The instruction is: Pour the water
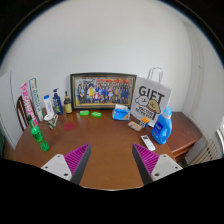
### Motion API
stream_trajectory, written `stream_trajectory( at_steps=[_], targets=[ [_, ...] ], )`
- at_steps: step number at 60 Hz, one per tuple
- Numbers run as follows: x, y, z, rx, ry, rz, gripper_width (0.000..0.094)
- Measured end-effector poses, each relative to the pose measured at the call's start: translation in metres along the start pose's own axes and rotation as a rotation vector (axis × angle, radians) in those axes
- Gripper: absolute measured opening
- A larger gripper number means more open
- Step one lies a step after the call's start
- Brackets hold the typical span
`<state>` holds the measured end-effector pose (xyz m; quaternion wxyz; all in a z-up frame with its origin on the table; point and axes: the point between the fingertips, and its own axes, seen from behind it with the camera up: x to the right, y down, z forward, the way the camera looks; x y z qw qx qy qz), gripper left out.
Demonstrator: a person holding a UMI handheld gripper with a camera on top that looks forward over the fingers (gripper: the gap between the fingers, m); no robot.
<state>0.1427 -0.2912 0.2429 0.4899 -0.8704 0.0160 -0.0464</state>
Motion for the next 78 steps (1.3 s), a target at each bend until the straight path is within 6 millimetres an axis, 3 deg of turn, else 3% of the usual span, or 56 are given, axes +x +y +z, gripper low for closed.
stream_trajectory(
  at_steps=[10,22,29,44,52,61,70,78],
  targets=[
    [-0.015,0.013,-0.001,-0.031,-0.033,0.021,0.0854],
    [-0.068,0.034,0.002,-0.063,-0.091,-0.006,0.0856],
    [-0.12,0.05,0.003,-0.086,-0.142,-0.012,0.0853],
    [-0.265,0.077,0.017,-0.077,-0.238,-0.025,0.0856],
    [-0.339,0.076,0.043,-0.018,-0.241,-0.029,0.0855],
    [-0.398,0.074,0.091,0.024,-0.214,0.031,0.0857],
    [-0.421,0.062,0.138,0.111,-0.163,0.045,0.0855],
    [-0.428,0.056,0.172,0.173,-0.131,0.018,0.0858]
  ],
)
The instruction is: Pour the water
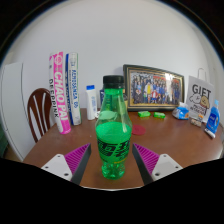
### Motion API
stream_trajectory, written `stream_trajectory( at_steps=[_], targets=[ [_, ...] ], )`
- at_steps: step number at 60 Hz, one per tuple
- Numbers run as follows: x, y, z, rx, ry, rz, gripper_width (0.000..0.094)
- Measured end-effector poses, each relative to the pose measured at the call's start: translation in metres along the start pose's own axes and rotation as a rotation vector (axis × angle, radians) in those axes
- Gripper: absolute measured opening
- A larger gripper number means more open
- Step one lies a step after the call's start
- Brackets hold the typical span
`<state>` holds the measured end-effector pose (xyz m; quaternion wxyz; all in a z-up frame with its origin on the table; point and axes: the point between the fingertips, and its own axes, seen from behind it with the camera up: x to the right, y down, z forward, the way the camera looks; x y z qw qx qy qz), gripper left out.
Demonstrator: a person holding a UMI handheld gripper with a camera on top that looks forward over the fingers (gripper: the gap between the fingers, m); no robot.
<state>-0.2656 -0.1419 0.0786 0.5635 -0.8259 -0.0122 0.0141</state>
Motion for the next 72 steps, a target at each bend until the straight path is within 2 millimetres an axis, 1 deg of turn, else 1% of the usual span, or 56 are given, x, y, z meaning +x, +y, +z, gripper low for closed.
stream_trajectory(
  at_steps=[3,5,9,11,14,17,22,24,25,26,28,29,31,32,39,48,57,61,65,72],
  targets=[
    [0.0,0.002,0.01,0.013,0.011,-0.012,0.0839],
    [0.001,0.004,0.015,0.016,0.018,-0.017,0.0803],
    [0.0,0.007,0.021,0.022,0.023,-0.008,0.0696],
    [0.0,0.007,0.023,0.03,0.026,-0.004,0.0624],
    [0.006,0.005,0.023,0.052,0.052,-0.008,0.0524],
    [0.007,0.004,0.023,0.062,0.061,-0.009,0.0513],
    [0.005,0.002,0.023,0.082,0.055,-0.011,0.0467],
    [0.005,0.0,0.022,0.095,0.056,-0.014,0.0428],
    [0.005,-0.002,0.021,0.104,0.06,-0.018,0.0426],
    [0.005,-0.003,0.021,0.109,0.062,-0.023,0.0396],
    [0.003,-0.006,0.021,0.112,0.068,-0.035,0.0389],
    [0.003,-0.007,0.02,0.113,0.07,-0.041,0.0368],
    [0.003,-0.01,0.02,0.113,0.072,-0.049,0.0367],
    [0.003,-0.011,0.02,0.113,0.071,-0.054,0.0333],
    [0.008,-0.032,0.017,0.119,0.099,-0.093,0.0333],
    [0.033,-0.069,0.014,0.112,0.149,-0.191,0.0331],
    [0.076,-0.113,0.018,0.095,0.24,-0.332,0.033],
    [0.094,-0.131,0.027,0.081,0.278,-0.43,0.033],
    [0.112,-0.148,0.041,0.062,0.313,-0.533,0.0331],
    [0.141,-0.168,0.074,0.01,0.383,-0.766,0.0332]
  ],
)
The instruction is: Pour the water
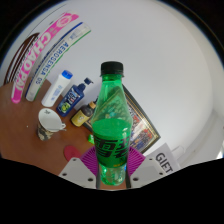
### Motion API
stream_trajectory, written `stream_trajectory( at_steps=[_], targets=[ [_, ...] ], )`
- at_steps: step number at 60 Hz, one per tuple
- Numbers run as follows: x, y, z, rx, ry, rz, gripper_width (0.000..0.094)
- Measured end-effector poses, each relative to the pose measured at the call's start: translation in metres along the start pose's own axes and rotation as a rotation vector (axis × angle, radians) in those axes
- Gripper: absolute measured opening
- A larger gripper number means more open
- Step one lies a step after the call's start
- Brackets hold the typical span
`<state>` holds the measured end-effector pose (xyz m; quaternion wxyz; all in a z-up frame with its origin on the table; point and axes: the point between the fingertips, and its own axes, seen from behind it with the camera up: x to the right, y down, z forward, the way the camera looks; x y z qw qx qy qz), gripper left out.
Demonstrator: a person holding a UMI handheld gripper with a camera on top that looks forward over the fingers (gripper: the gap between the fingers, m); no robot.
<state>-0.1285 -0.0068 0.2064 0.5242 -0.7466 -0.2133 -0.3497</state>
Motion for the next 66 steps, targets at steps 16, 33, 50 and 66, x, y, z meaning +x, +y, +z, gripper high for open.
stream_trajectory(
  at_steps=[16,33,50,66],
  targets=[
    [0.011,-0.012,0.074,-0.01,0.098,-0.596,0.0331],
    [0.007,-0.033,0.111,0.027,0.192,-1.071,0.0332],
    [-0.015,-0.05,0.119,0.081,0.207,-1.265,0.0333],
    [-0.014,-0.044,0.118,0.098,0.135,-1.036,0.0332]
  ],
)
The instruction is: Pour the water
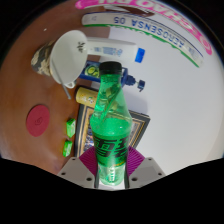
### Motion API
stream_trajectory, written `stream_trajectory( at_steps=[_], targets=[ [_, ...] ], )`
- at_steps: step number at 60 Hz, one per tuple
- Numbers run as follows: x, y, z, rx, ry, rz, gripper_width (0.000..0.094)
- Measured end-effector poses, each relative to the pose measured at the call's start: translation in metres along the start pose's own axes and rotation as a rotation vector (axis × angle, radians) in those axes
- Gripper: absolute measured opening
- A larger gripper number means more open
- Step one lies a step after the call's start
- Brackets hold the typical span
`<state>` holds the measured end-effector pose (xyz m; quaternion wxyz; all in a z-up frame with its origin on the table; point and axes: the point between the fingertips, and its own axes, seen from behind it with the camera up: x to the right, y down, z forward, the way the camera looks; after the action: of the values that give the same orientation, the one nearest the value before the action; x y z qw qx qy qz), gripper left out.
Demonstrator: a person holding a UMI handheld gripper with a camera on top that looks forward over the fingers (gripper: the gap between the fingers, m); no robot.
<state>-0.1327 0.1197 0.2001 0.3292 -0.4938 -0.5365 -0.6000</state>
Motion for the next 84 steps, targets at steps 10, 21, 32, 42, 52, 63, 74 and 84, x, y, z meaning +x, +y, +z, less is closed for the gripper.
stream_trajectory(
  at_steps=[10,21,32,42,52,63,74,84],
  targets=[
    [0.016,0.003,-0.005,0.04,-0.065,0.421,0.033],
    [0.017,0.006,-0.019,0.051,-0.19,1.008,0.0334],
    [-0.017,-0.019,-0.023,0.082,-0.352,1.473,0.0333],
    [-0.056,-0.05,-0.016,0.176,-0.453,1.658,0.0334],
    [-0.099,-0.07,-0.009,0.184,-0.515,1.744,0.0332],
    [-0.118,-0.064,-0.007,0.195,-0.473,1.799,0.0346],
    [-0.116,-0.065,-0.005,0.209,-0.46,1.814,0.048],
    [-0.137,-0.071,-0.016,0.126,-0.58,1.772,0.0856]
  ],
)
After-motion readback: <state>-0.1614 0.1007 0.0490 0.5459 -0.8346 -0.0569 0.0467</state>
